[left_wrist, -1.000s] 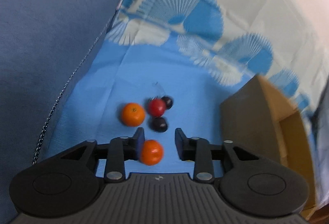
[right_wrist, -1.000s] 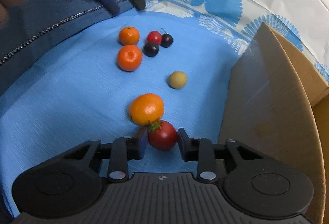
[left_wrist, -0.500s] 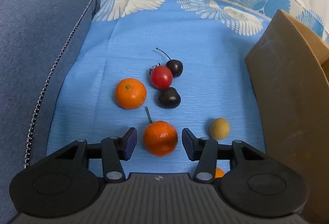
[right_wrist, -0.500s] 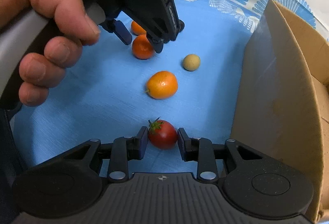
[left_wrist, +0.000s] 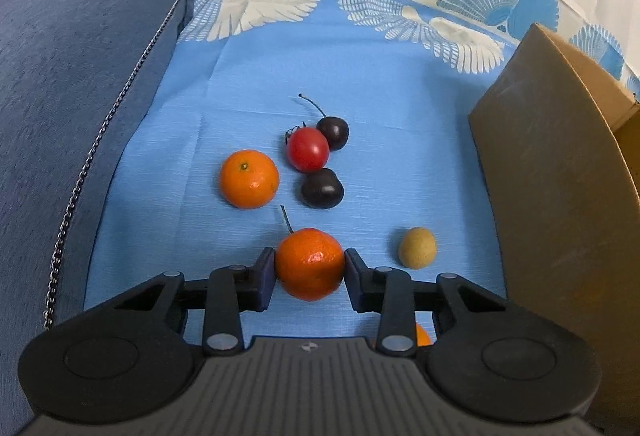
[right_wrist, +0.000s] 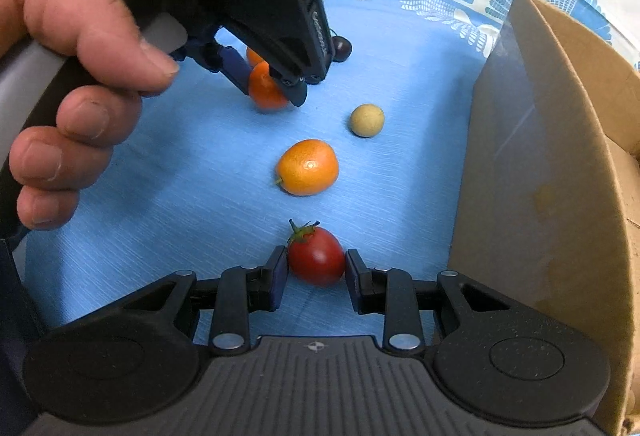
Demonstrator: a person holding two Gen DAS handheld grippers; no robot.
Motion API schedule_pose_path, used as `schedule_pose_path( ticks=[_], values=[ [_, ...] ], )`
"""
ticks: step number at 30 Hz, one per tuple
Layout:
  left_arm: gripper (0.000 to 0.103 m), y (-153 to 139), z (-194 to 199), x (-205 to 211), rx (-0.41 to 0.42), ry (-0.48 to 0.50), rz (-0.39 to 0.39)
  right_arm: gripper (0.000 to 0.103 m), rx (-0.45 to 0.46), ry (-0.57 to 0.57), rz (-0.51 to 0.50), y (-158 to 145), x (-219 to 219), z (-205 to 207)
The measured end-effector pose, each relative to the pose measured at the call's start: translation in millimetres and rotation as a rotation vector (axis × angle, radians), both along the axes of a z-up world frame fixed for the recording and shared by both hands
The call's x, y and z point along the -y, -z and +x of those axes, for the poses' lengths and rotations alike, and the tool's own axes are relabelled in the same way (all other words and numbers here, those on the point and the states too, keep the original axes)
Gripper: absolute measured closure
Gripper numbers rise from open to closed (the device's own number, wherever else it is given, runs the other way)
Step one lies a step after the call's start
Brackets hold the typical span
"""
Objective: Organize fruits
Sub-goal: 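Close the right tool on the red tomato while the left tool grasps the stemmed mandarin, then lift both held fruits and carry them over the cardboard box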
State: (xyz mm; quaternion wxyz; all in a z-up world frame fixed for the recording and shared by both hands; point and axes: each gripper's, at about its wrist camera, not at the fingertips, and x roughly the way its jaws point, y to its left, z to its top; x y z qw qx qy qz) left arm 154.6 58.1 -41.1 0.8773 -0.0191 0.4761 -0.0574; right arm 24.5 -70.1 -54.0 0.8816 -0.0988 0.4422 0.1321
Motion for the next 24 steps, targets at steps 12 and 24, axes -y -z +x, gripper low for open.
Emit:
schedule_pose_path(
  ticks=[12,24],
  values=[
    [0.062,12.9,4.4,0.9,-0.053,0.004,0.039,0.070,-0.028,0.014,0.009,8.3,6.0,8.2],
    [0.063,13.6,5.7,6.1,-0.035,0.016,0.066,0.071,-0.018,0.013,0.024,7.5,9.4,4.6]
  ],
)
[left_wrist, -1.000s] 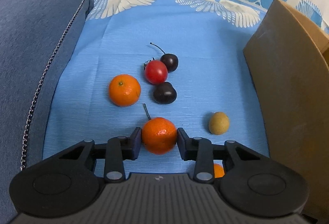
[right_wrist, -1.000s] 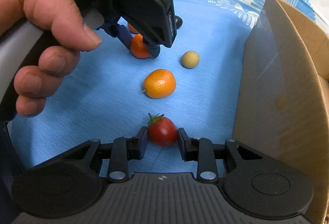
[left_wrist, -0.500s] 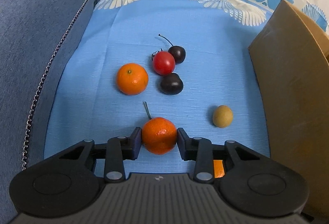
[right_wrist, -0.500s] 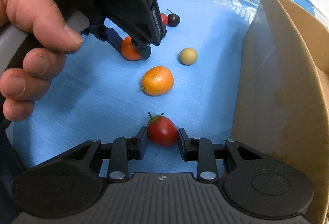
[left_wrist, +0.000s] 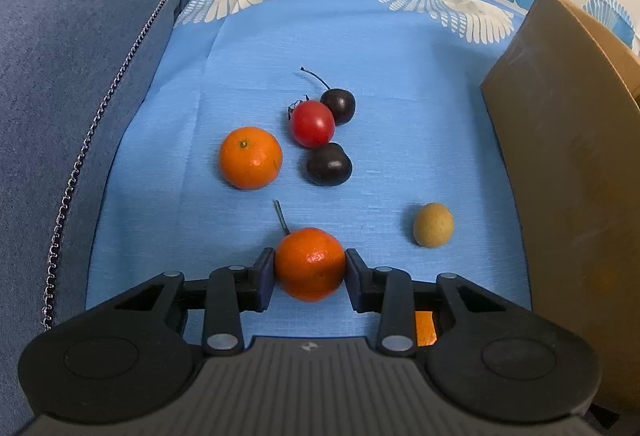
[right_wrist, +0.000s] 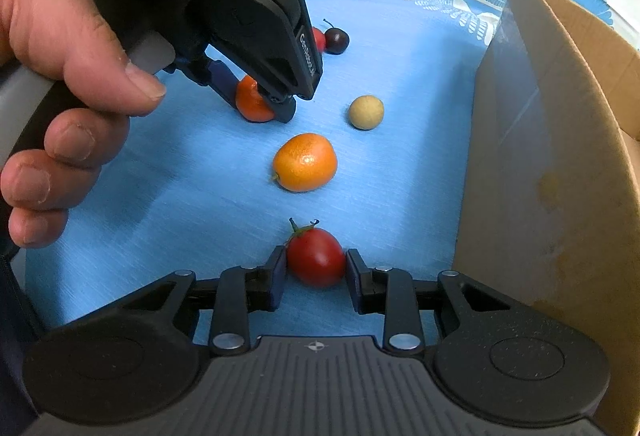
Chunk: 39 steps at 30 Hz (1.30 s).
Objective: Organize fruits
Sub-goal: 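Lift both held fruits and carry them over the cardboard box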
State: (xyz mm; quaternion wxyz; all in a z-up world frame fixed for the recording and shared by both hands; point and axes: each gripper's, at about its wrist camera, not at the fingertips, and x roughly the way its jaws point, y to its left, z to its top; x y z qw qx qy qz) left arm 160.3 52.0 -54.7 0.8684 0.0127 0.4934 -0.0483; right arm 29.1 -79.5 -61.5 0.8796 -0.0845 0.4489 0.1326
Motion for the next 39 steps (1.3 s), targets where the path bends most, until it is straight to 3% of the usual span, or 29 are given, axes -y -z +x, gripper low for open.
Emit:
schedule_pose_path(
  ticks=[9,16,23,30,39],
  values=[
    [0.063,-19.1,-13.4,1.8,0.103,0.001,-0.020,0.071,0.091,-0.009,0.026,-15.2,0.7,-15.4],
    [0.063,-54.9,-43.6,-3.2,0.281,-0.025,-0.054,0.071,0.227,-0.018,0.058,-42.5,7.7,-41.3],
    [0.063,-89.8,-83.7,6.1,0.470,0.045,-0.094,0.071,0.367,-0.048,0.091,-71.6,16.0,-74.2],
    [0.063,-105.1,-113.7,14.1,0.512,0.044,-0.189,0.071,0.418,-0.006,0.149,-93.3,42.6,-98.6],
    [0.063,-109.4,-135.8,34.9,0.560,0.123,-0.206,0.071,0.511,0.168,0.242,-135.7,127.6,-109.7]
  ],
)
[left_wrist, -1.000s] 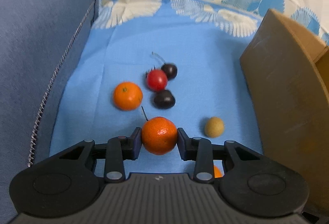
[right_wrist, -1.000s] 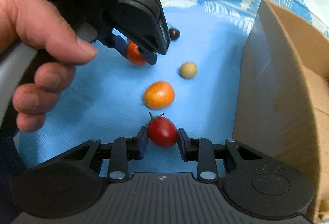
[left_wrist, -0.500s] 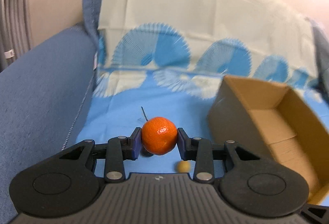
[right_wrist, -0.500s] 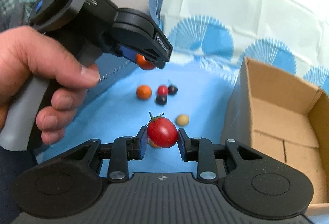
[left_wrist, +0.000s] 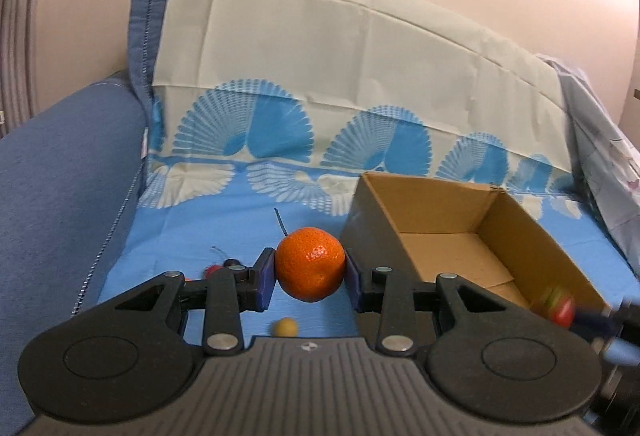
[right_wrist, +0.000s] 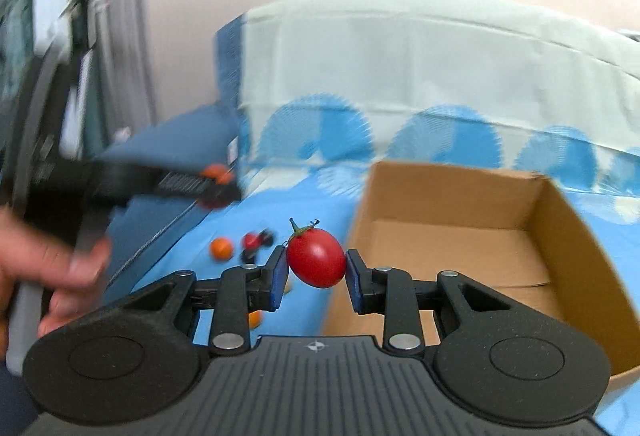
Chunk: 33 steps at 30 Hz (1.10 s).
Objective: Organize fruits
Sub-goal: 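Lift both held fruits and carry them over the cardboard box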
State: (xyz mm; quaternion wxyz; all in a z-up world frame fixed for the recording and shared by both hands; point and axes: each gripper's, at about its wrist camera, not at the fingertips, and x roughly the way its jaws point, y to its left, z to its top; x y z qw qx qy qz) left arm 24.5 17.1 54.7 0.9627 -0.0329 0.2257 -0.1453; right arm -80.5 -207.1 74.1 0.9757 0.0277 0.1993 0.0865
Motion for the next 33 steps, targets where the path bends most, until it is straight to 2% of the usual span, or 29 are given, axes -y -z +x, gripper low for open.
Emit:
schedule_pose_path(
  ticks=[3,9,12,14,19,26,33],
  values=[
    [0.063,1.3,-1.0,7.8,0.012,0.017,0.002,0.071,-0.003,0.043,0.035,-12.9,35.7,7.9],
    [0.063,8.9,5.3,28.4,0.017,0.056,0.042,0.071,0.065,0.188,0.013,-24.5,98.5,22.5],
    [0.063,13.6,9.7,37.2,0.021,0.075,0.063,0.071,0.101,0.232,0.037,-14.6,119.8,22.6],
    [0.063,16.2,12.7,42.0,0.024,0.088,0.074,0.071,0.069,0.279,0.066,-6.2,131.9,25.5],
    [0.063,23.7,22.7,53.3,0.019,0.106,0.103,0.071,0.087,0.306,0.053,-0.2,132.3,26.7],
    [0.063,26.5,28.0,61.6,0.029,0.110,0.093,0.071,0.079,0.320,0.020,0.5,131.8,36.5],
    [0.063,26.8,22.0,76.5,0.052,0.160,0.087,0.071,0.060,0.360,0.030,4.4,139.9,47.0]
  ],
)
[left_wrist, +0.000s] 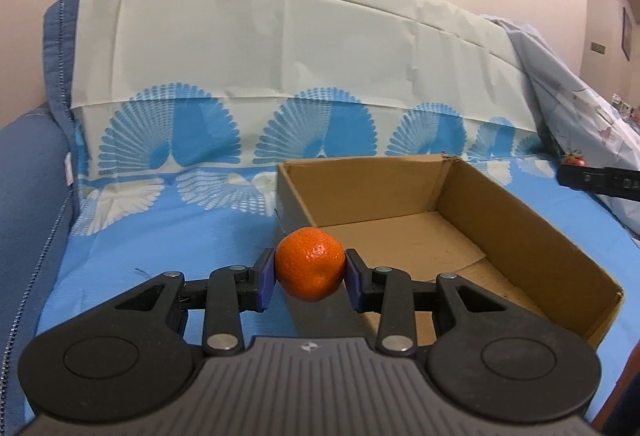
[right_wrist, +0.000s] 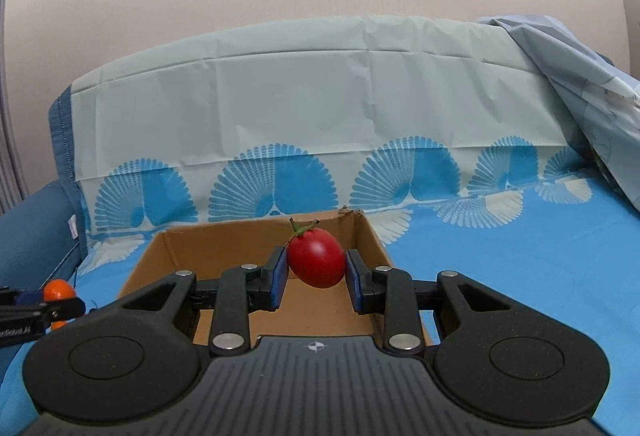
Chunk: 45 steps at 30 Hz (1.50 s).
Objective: Organize fruits
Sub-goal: 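Lift both held fruits and carry them over the cardboard box, then open both tools to drop the tomato and mandarin into the box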
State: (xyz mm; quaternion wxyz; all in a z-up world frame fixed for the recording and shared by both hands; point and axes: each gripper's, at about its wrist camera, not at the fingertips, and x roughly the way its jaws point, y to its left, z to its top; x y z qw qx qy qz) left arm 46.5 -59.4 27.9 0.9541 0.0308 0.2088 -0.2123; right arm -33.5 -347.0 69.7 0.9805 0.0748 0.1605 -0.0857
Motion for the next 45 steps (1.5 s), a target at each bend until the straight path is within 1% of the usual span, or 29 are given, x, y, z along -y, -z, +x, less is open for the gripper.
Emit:
schedule_pose_path(
  ticks=[3,7,10,17,26,33,45],
  values=[
    [0.063,-1.1,-3.1,4.9,0.014,0.027,-0.009,0.071,-0.015,0.010,-0.006,2.5,0.5,4.7],
    [0.063,-0.5,-4.6,10.8,0.022,0.051,-0.016,0.071,-0.025,0.001,-0.064,4.7,-7.1,7.4],
    [0.063,1.0,-4.2,15.5,0.017,0.060,-0.017,0.071,-0.032,-0.008,-0.080,6.0,-9.6,9.7],
    [0.063,3.1,-6.3,23.3,0.022,0.084,-0.007,0.071,-0.042,-0.009,-0.068,7.0,-11.7,14.9],
    [0.063,4.3,-8.5,25.9,0.032,0.107,0.002,0.071,-0.045,-0.022,-0.080,7.9,-18.1,15.7],
    [0.063,5.1,-13.7,30.6,0.042,0.152,0.000,0.071,-0.047,-0.024,-0.084,7.8,-20.1,17.4],
    [0.063,10.9,-22.0,47.3,0.046,0.211,0.032,0.071,-0.056,-0.032,-0.100,7.8,-23.2,19.0]
  ],
)
